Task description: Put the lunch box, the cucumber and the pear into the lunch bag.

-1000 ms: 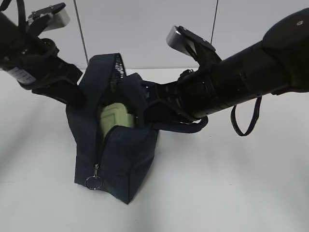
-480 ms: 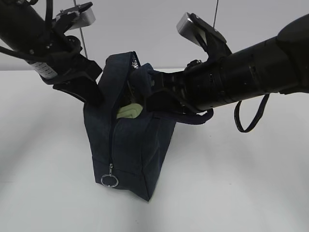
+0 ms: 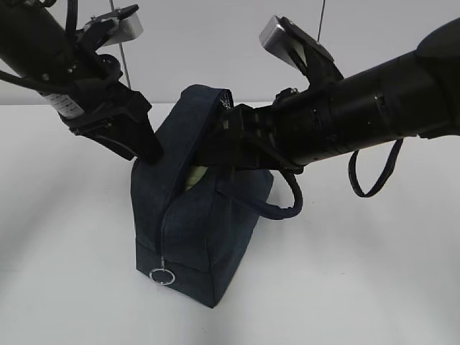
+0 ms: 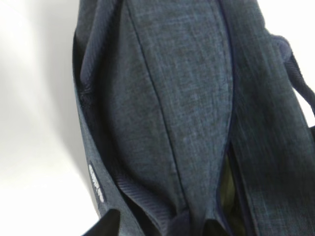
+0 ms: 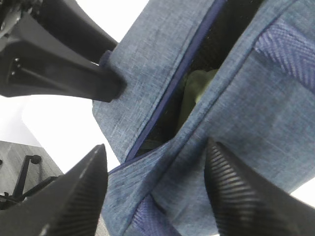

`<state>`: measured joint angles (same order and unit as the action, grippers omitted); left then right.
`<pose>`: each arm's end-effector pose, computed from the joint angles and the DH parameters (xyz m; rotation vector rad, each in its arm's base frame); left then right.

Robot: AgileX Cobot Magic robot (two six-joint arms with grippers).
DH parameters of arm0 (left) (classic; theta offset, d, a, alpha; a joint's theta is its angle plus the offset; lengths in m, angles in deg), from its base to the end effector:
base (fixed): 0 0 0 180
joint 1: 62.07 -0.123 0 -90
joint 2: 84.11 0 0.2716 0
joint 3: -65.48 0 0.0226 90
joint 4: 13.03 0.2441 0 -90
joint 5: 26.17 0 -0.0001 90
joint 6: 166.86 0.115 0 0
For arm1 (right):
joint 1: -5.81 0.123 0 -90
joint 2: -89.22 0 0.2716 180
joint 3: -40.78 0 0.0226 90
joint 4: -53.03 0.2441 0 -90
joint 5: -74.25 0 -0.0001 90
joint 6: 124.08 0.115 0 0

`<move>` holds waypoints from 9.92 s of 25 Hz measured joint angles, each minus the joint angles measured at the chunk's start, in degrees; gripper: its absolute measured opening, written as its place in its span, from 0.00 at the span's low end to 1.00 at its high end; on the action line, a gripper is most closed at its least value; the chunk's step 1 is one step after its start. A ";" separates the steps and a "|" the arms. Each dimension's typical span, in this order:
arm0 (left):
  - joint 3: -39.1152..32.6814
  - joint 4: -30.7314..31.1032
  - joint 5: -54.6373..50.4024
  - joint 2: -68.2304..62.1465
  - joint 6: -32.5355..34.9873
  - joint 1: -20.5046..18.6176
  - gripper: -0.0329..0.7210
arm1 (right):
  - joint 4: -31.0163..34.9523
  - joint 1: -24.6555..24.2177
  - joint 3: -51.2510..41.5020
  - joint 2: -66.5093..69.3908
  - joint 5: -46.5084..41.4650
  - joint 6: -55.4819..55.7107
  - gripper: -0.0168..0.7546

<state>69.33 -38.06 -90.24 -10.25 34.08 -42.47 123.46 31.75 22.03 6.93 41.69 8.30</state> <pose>0.3131 -0.1579 0.2517 0.7876 2.7315 -0.5949 0.2825 0.2023 0.2419 -0.4329 2.2923 1.0117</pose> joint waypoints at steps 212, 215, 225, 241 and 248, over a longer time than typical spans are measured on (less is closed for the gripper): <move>-49.74 -36.63 35.56 37.51 51.99 0.07 0.48 | -83.20 22.15 -9.02 23.25 55.36 67.91 0.69; -49.74 -36.76 35.45 37.51 51.99 0.07 0.47 | -83.20 22.15 -9.02 21.89 53.15 67.45 0.69; -49.74 -38.29 35.45 37.51 51.99 0.07 0.46 | -77.76 22.15 -9.02 22.66 59.30 61.29 0.69; -49.74 -39.18 35.23 37.51 51.99 0.07 0.43 | -76.88 22.64 -6.19 26.85 63.69 60.56 0.69; -49.74 -39.29 35.23 37.51 51.99 0.07 0.43 | -75.06 23.27 -5.71 26.94 63.52 59.91 0.69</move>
<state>19.59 -77.35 -55.01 27.26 86.07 -42.40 48.40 55.01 16.31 33.87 105.21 68.21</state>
